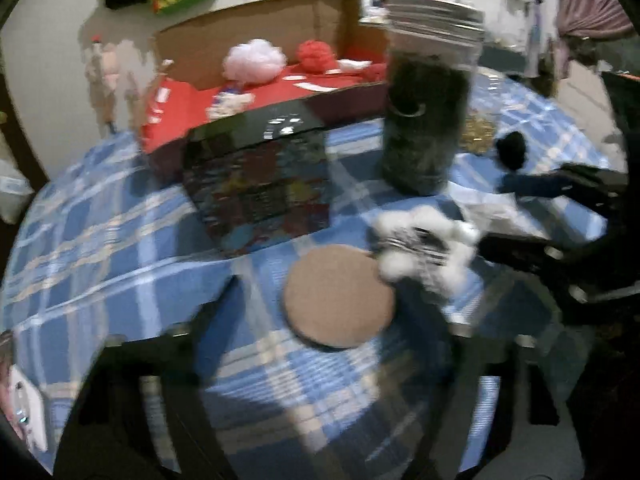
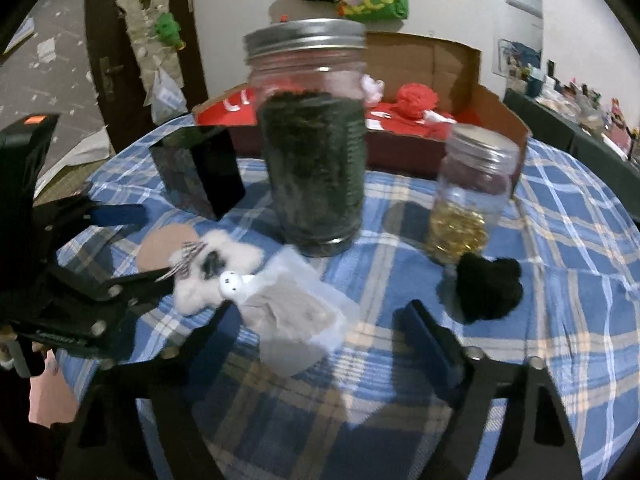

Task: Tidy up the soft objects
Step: 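Grasp the tan round pad with the left tool while the right tool grasps the crumpled tissue, then carry the tan pad and tissue toward the red box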

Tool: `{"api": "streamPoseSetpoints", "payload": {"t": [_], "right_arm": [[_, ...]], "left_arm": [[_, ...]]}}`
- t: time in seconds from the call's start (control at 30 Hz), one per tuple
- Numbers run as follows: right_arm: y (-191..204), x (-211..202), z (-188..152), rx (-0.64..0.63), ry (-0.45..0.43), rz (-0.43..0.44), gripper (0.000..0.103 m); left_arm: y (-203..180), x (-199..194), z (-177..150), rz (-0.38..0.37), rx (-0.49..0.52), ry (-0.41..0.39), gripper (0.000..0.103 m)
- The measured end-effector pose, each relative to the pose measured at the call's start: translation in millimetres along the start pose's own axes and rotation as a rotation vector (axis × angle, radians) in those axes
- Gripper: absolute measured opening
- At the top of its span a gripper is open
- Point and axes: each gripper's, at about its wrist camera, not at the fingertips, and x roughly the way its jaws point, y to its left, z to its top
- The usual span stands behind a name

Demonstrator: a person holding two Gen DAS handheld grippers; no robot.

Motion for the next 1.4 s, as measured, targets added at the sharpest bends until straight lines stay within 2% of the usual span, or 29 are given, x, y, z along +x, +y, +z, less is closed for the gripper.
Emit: {"api": "streamPoseSetpoints", "payload": {"t": [0.03,0.07,0.13,0.17,0.23,0.43,0.57,0.83,1.03,1.4], "right_arm": [[1.7,0.2,0.2,-0.009,-0.005,0.013,0.048],[2.1,-0.2,0.2,-0.01,-0.01,0.033,0.037],[2.7,-0.9,0.3,-0.02,-0.015,0.056,0.028],[2.9,-2.0,0.1,-0.023,-0.018,0.067,0.026],[1.9,-5.0,-0.1,-0.013,-0.023,0.092,0.025],[0.0,-20.5,2.5,-0.01,-0.07,0.079,0.025],[-0.9,-31.8,6.8,-0.015,-0.103,0.07,0.025],[0.7,-38.8,12.1,-0.028,-0.125,0.069,0.025],[-1.0,-38.6,10.8,-0.025,-0.125,0.069,0.025],[0.0,-39.8,8.5,-0.033,-0.128,0.071,0.025]], "left_arm": [[-0.1,-0.4,-0.7,-0.026,-0.003,-0.004,0.051],[-0.7,-1.8,-1.1,-0.031,-0.003,-0.01,0.05],[-2.6,-4.1,-2.3,-0.03,-0.001,-0.014,0.047],[-2.4,-6.0,-2.9,-0.033,-0.008,-0.019,0.046],[-0.5,-10.2,-4.1,-0.04,-0.03,-0.021,0.046],[5.5,-32.8,0.6,-0.023,-0.052,-0.081,0.045],[1.4,-42.3,7.6,-0.089,-0.071,-0.11,0.045],[-20.8,-35.9,20.3,-0.154,-0.041,-0.12,0.045],[-23.5,-32.6,21.3,-0.176,-0.049,-0.116,0.045],[-22.1,-36.1,25.6,-0.175,-0.047,-0.129,0.045]]}}
